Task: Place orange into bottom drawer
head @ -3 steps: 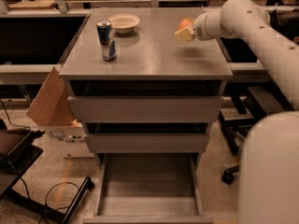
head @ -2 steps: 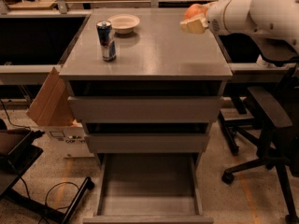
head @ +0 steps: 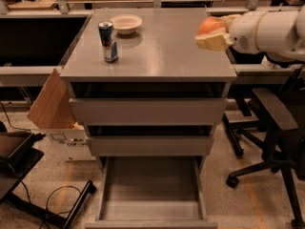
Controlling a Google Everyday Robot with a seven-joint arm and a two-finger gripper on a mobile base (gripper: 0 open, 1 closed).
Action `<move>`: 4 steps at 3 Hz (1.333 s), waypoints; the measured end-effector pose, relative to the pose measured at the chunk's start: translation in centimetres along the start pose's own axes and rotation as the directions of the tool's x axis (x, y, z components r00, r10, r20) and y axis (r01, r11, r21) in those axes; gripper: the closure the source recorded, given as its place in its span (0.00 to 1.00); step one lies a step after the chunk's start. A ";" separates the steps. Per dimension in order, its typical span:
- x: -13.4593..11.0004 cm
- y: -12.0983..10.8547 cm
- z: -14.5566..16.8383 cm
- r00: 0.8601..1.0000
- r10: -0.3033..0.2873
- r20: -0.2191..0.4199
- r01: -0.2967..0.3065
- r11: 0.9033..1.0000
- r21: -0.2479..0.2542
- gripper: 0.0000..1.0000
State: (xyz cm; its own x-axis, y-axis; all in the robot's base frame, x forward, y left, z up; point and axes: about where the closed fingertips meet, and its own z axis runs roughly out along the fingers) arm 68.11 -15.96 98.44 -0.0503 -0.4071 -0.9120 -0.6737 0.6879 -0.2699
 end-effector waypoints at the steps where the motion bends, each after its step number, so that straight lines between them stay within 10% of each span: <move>1: 12.2 1.1 -3.4 0.985 0.160 -0.069 -0.164 0.985 -0.058 1.00; 2: 20.0 2.6 -4.3 0.956 0.259 -0.141 -0.272 0.959 -0.082 1.00; 4: 23.0 4.9 -3.3 0.947 0.267 -0.177 -0.285 0.955 -0.083 1.00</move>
Offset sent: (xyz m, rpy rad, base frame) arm -0.0873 -0.1268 -0.2519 0.1551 0.4257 -0.0589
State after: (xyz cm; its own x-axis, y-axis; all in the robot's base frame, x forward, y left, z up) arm 61.17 -23.95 77.12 -0.3582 -0.3082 -0.8813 -0.6902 0.7231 0.0277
